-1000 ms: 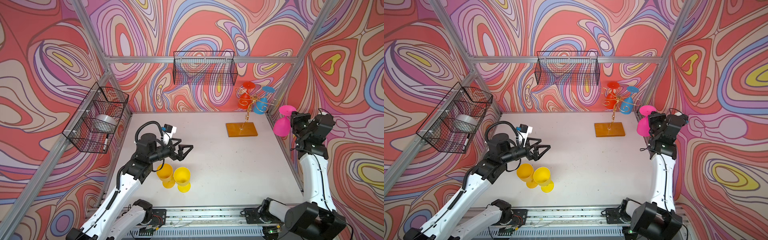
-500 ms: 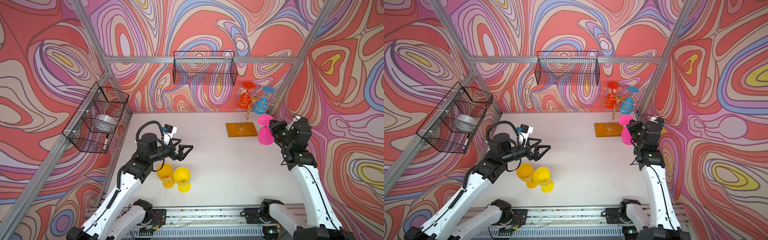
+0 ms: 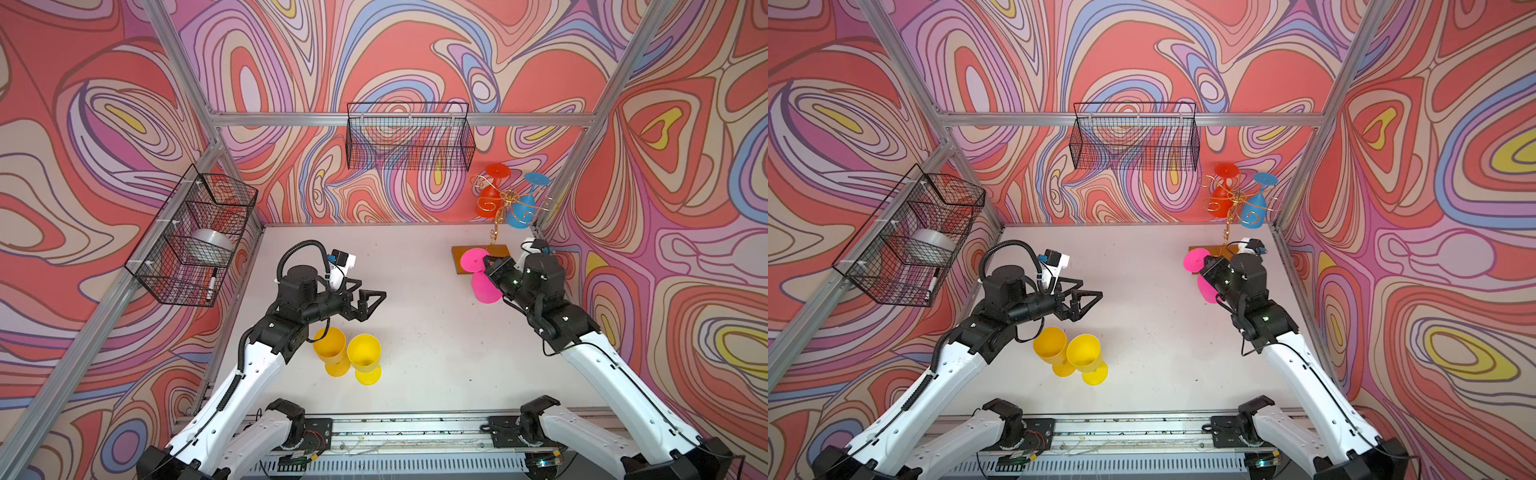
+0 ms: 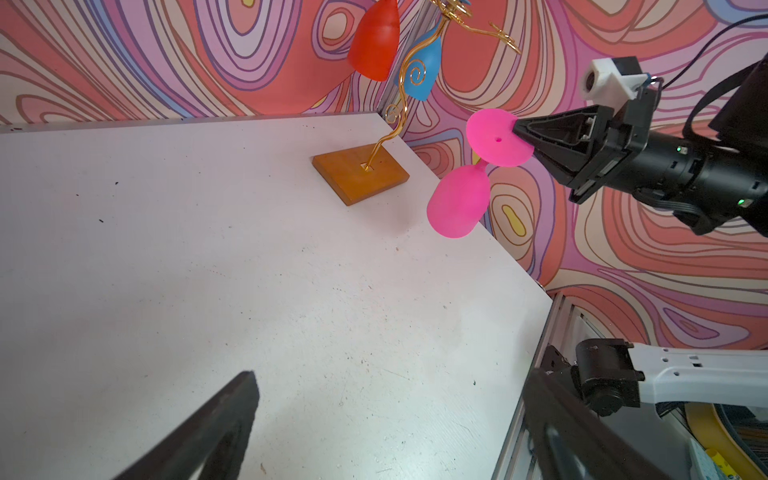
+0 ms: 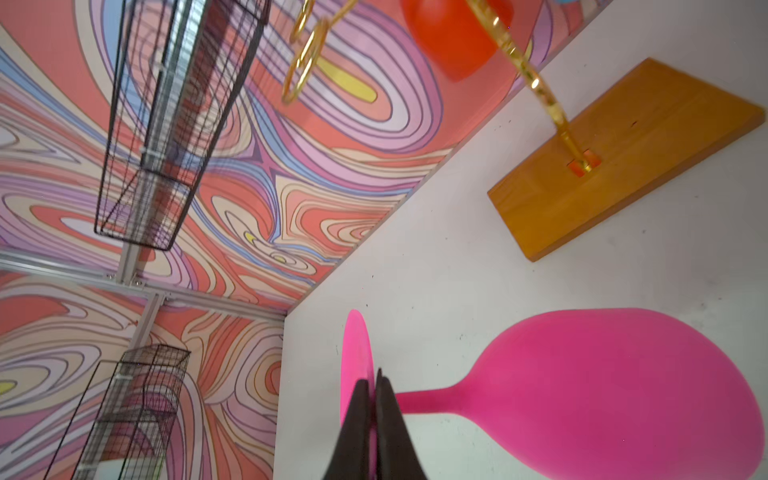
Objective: Take the wine glass off the wine glass rack
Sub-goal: 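Carry the pink glass toward the left gripper while the left gripper approaches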
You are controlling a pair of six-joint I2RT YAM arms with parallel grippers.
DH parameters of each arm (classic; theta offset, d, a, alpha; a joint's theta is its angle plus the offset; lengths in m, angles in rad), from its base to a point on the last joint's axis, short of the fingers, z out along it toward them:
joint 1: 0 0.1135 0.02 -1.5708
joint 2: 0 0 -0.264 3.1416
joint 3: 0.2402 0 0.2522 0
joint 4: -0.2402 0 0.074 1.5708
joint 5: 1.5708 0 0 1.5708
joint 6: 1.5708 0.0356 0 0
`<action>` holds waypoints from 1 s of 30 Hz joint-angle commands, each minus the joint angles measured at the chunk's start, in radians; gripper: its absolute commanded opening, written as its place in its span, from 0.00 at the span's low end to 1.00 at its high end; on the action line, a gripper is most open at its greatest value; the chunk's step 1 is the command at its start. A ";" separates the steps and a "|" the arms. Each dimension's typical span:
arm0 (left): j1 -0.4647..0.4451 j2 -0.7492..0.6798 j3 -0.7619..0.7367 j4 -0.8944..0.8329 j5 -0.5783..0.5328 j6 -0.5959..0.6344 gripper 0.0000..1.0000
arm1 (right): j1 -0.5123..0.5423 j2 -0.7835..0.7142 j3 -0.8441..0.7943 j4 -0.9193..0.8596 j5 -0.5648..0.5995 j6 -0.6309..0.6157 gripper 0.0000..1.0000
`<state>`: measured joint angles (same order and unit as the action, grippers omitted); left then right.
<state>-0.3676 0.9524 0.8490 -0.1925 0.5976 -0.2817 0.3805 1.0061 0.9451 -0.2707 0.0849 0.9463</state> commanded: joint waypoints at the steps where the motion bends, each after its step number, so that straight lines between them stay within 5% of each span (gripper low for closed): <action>1: 0.001 0.000 0.027 -0.022 -0.018 0.029 1.00 | 0.087 0.056 0.025 0.056 0.089 -0.033 0.00; 14: 0.009 0.015 0.054 -0.084 -0.109 0.008 1.00 | 0.342 0.292 0.139 0.268 0.052 -0.272 0.00; 30: 0.192 0.095 0.126 -0.167 -0.116 -0.178 0.94 | 0.418 0.440 0.171 0.479 -0.117 -0.564 0.00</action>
<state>-0.1974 1.0412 0.9310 -0.3210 0.4717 -0.4061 0.7799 1.4265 1.0836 0.1257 -0.0086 0.4931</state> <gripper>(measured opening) 0.945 0.049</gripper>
